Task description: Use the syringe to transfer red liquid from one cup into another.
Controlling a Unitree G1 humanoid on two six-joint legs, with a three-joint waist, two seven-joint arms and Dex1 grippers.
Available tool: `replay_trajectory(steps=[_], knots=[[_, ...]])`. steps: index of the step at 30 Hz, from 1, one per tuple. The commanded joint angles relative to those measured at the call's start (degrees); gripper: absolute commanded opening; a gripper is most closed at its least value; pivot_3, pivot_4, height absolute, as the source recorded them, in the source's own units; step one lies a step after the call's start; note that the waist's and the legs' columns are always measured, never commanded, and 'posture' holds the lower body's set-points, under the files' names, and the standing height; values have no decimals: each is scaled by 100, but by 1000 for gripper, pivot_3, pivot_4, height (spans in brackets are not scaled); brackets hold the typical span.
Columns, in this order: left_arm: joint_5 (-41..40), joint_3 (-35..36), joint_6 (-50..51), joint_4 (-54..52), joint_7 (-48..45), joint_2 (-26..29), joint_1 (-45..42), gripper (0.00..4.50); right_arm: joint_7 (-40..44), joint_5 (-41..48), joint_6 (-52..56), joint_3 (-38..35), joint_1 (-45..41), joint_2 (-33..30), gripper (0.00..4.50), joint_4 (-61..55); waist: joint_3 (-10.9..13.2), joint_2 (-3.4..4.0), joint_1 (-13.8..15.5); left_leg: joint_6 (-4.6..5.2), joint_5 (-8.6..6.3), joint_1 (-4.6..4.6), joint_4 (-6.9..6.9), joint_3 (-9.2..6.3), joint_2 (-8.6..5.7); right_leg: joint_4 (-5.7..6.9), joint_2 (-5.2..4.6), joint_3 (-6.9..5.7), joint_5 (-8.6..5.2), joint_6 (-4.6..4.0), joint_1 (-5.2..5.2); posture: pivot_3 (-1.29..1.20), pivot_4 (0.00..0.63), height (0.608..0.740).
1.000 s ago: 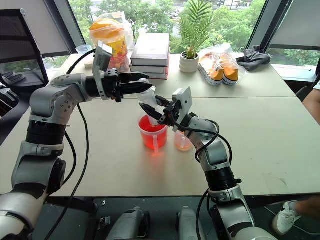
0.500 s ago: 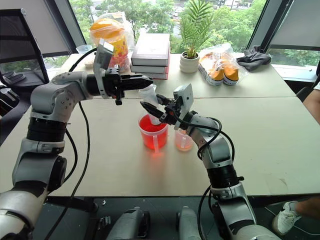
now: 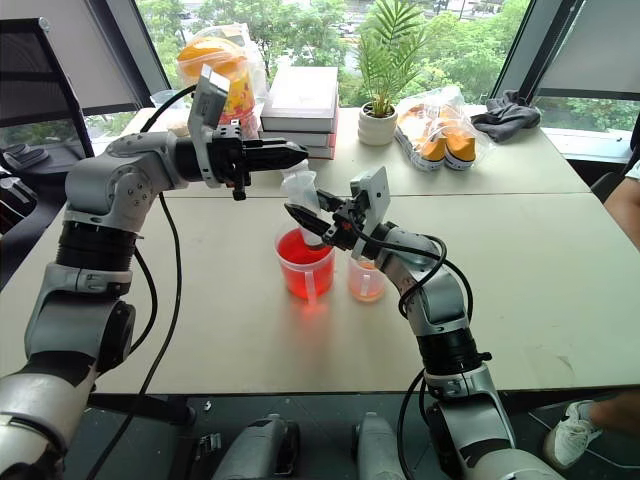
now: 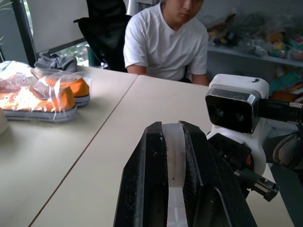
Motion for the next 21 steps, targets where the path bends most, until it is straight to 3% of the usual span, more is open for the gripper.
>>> replay_trajectory(steps=[1,14,18,21], knots=[[144,549,-511,76,314,226,-550,112,264,20,87,313,181,-29,1420,-103,0,0,-1,0,0,0,0,0,0,0,0,0,0,0,0,0,150,740],[132,476,-543,37,250,208,-434,112,214,74,140,217,4,-16,1420,-251,0,0,-2,0,0,0,0,0,0,0,0,0,0,0,0,0,150,740],[40,423,-354,-122,115,234,-215,1665,137,145,211,95,-203,-20,1420,-383,0,0,-27,0,0,0,0,0,1,0,1,0,0,0,-1,0,150,740],[56,379,-307,-284,36,290,-27,3297,104,218,293,-16,-351,-39,1420,-463,0,0,-14,0,0,0,-2,-1,2,1,1,0,0,0,-3,0,150,740]])
